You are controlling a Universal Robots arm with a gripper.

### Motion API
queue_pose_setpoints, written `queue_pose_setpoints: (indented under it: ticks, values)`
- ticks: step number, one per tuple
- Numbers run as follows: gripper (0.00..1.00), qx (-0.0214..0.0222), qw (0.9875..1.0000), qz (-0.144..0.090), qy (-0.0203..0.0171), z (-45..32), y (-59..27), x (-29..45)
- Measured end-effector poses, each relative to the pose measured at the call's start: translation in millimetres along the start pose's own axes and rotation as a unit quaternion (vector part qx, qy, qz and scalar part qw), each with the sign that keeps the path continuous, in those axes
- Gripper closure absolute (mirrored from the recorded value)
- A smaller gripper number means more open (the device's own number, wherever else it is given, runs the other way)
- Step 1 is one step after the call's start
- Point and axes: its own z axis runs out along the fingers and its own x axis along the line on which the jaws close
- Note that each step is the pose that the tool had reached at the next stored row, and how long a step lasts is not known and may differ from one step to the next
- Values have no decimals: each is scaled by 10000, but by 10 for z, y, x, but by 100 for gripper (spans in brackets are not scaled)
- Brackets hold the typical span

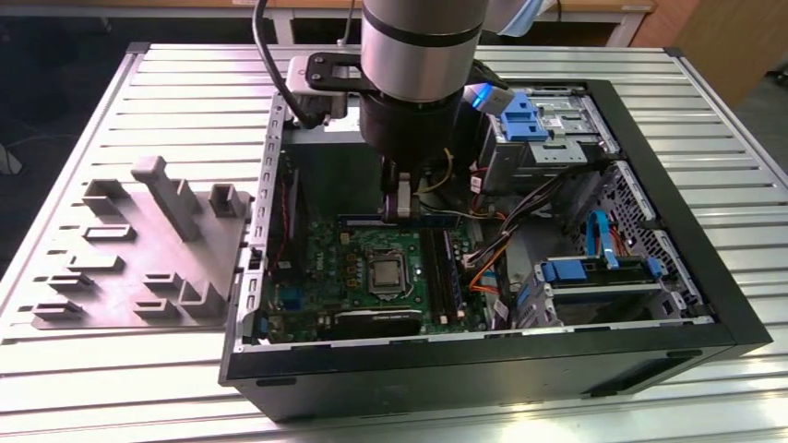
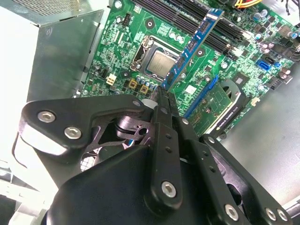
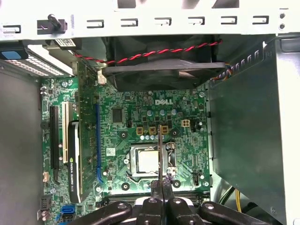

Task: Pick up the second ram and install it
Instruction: 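Insert the second ram into the second slot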

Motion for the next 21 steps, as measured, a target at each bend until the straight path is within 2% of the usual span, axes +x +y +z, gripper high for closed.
queue_pose_setpoints:
  ticks: [10, 13, 17, 21]
  values:
    - [89, 0, 10000, 14, -1, 3, 0, 0]
    - [89, 6, 9997, 259, -13, 9, -1, 0]
    - [89, 15, 9980, 623, -29, 15, -1, 0]
    - [89, 24, 9951, 984, -45, 23, -1, 1]
